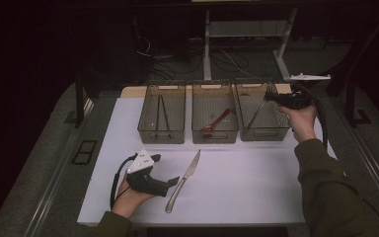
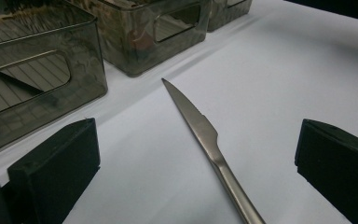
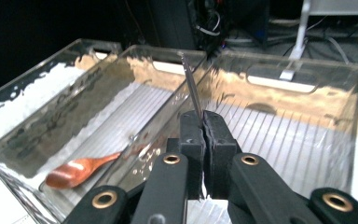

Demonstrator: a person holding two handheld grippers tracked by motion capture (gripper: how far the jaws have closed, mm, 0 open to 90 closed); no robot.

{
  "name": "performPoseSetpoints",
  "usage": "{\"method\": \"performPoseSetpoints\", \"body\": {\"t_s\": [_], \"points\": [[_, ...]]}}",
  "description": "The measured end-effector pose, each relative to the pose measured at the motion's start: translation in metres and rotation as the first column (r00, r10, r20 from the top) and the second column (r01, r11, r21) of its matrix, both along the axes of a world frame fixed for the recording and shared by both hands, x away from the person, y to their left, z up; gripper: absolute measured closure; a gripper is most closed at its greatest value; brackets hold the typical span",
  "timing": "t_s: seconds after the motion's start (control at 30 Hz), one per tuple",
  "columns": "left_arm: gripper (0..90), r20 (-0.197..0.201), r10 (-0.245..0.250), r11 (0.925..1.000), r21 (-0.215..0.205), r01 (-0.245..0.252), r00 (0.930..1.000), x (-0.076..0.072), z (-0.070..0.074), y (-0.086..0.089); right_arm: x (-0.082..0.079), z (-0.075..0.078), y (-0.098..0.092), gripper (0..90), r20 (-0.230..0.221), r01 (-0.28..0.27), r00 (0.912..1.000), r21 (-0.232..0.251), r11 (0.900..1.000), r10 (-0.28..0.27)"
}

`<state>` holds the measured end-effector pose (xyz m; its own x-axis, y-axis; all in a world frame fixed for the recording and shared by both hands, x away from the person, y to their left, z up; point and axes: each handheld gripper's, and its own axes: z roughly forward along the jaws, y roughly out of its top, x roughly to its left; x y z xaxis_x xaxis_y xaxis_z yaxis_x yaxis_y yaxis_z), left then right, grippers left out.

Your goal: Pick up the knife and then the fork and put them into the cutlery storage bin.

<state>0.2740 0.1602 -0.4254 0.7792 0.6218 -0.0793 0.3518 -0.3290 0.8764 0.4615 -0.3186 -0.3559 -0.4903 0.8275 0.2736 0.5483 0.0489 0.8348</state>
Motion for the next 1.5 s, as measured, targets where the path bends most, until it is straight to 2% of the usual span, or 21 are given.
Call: {"method": "performPoseSetpoints", "body": {"t_s": [0.1, 0.17, 0.27, 0.37, 0.47, 0.57, 0.63, 0.77, 1.0, 1.17, 1.3, 1.5], "points": [[0.0, 0.001, -0.003, 1.0000, 0.004, 0.003, 1.0000, 0.000, -0.001, 0.000, 0.002, -0.008, 0.003, 86.2, -0.027, -0.014, 0.9995, -0.007, 1.000, 0.014], [0.0, -0.001, -0.007, 0.9999, 0.007, 0.007, 1.0000, 0.000, -0.001, 0.000, 0.003, -0.012, 0.002, 86.0, -0.043, -0.019, 0.9989, 0.016, 1.000, 0.020], [0.0, -0.001, -0.010, 0.9999, 0.010, 0.010, 0.9999, 0.000, -0.002, -0.001, 0.004, -0.014, 0.002, 85.8, -0.053, -0.021, 0.9984, 0.026, 0.999, 0.022], [0.0, -0.004, -0.015, 0.9998, 0.014, 0.015, 0.9999, 0.000, -0.002, -0.002, 0.005, -0.015, 0.001, 84.5, -0.057, -0.014, 0.9983, 0.004, 1.000, 0.014], [0.0, -0.005, -0.016, 0.9997, 0.018, 0.016, 0.9999, 0.000, -0.002, -0.003, 0.008, -0.019, 0.002, 73.6, -0.060, 0.009, 0.9981, -0.073, 0.997, -0.013], [0.0, -0.004, -0.016, 0.9997, 0.017, 0.016, 0.9999, 0.000, -0.002, -0.003, 0.009, -0.021, -0.002, 55.7, -0.052, 0.084, 0.9946, -0.117, 0.990, -0.090], [0.0, -0.004, -0.018, 0.9996, 0.020, 0.018, 0.9998, 0.000, -0.002, -0.002, 0.008, -0.019, -0.010, 46.8, -0.036, 0.130, 0.9901, -0.114, 0.985, -0.135], [0.0, -0.009, -0.017, 0.9996, 0.021, 0.017, 0.9998, 0.000, -0.003, -0.002, 0.004, -0.012, -0.025, 42.4, -0.005, 0.159, 0.9871, -0.083, 0.984, -0.160], [0.0, -0.021, -0.022, 0.9994, 0.026, 0.022, 0.9995, 0.001, -0.004, -0.003, -0.013, -0.004, -0.029, 37.6, 0.033, 0.114, 0.9931, -0.051, 0.992, -0.112], [0.0, -0.037, -0.036, 0.9986, 0.037, 0.037, 0.9987, 0.000, -0.005, -0.005, -0.033, 0.002, -0.022, 35.2, 0.059, 0.027, 0.9980, -0.063, 0.998, -0.023], [0.0, -0.034, -0.039, 0.9981, 0.047, 0.041, 0.9987, -0.001, -0.005, -0.007, -0.052, 0.004, -0.012, 28.8, 0.076, -0.036, 0.9961, -0.094, 0.995, 0.043], [0.0, -0.042, -0.036, 0.9978, 0.054, 0.039, 0.9984, -0.001, -0.005, -0.009, -0.081, 0.004, 0.004, 27.1, 0.095, -0.093, 0.9898, -0.138, 0.986, 0.107]]}}
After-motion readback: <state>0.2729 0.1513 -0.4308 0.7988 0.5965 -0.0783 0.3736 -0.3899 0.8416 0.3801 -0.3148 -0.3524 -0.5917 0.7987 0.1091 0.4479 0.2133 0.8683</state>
